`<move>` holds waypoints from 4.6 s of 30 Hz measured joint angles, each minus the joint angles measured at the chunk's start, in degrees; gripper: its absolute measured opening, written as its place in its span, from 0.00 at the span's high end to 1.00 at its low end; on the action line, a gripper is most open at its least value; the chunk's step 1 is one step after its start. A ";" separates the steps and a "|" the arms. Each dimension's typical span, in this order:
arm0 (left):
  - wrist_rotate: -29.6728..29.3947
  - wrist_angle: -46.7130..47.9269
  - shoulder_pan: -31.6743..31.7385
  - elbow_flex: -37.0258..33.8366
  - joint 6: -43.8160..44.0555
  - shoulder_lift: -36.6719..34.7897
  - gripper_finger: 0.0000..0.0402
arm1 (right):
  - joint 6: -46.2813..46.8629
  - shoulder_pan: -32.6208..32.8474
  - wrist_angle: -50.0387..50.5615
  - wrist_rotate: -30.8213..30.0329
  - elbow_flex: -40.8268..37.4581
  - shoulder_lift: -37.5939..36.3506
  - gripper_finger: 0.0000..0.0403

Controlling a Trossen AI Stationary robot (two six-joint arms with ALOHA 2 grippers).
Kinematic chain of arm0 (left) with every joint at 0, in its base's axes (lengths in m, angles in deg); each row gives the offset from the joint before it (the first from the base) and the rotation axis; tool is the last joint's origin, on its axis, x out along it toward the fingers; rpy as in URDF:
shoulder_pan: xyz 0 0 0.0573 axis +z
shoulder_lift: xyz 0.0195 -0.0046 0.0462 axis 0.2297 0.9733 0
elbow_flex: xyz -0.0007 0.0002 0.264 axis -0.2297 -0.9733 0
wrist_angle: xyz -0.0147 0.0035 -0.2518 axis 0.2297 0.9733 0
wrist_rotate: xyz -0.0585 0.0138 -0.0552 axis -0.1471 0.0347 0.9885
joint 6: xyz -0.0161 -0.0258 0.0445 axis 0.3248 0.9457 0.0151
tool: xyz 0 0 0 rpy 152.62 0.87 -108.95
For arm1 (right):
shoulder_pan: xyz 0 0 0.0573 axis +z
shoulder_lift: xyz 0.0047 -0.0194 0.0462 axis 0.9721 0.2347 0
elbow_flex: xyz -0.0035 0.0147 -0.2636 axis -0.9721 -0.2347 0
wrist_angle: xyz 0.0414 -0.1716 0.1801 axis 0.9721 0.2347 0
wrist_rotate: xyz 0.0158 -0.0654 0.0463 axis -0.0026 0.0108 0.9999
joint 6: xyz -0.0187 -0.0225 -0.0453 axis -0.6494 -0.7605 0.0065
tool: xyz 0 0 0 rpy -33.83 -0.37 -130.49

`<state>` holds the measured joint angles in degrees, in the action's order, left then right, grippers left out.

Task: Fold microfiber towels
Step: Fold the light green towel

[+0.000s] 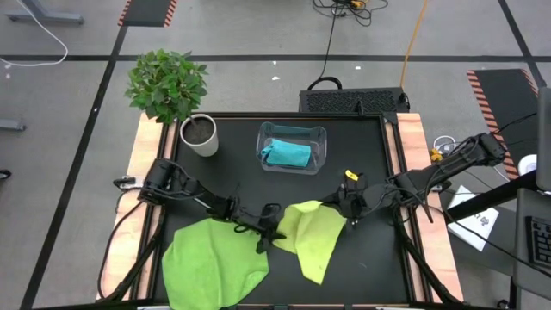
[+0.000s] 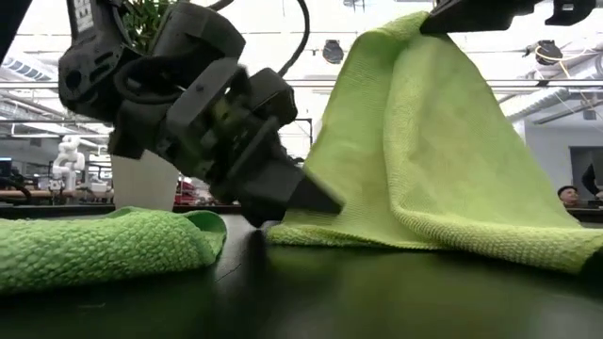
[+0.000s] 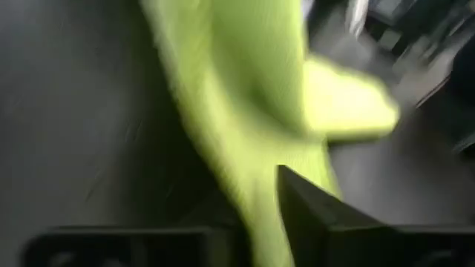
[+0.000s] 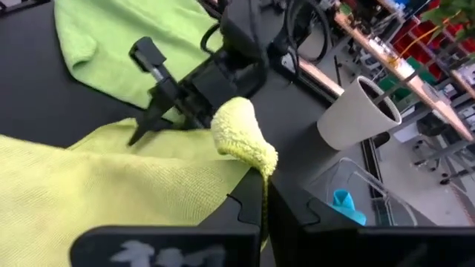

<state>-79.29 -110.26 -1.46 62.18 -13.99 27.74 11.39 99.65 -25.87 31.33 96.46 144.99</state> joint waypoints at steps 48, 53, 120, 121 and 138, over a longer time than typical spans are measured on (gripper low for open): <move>-15.97 85.93 9.94 26.54 -17.51 -38.17 1.00 | 3.28 -1.09 2.05 -13.22 0.39 -12.31 1.00; -14.81 84.37 3.58 26.40 -14.56 -35.04 1.00 | 13.08 2.27 6.73 -11.39 0.39 -10.76 1.00; -2.47 43.40 -1.69 9.74 5.27 -13.97 0.39 | 64.17 25.99 -24.11 -4.26 -21.73 5.04 0.58; -2.42 40.33 -1.50 7.88 6.84 -14.31 0.38 | 64.99 25.99 -22.72 -4.26 -21.73 4.83 0.59; -1.51 18.39 -3.64 -6.82 21.79 -18.38 0.40 | 75.73 26.01 -11.80 -4.03 -21.73 1.91 0.59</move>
<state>-80.80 -91.87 -5.09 55.36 7.80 9.35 87.12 125.66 -37.67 27.30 74.72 146.90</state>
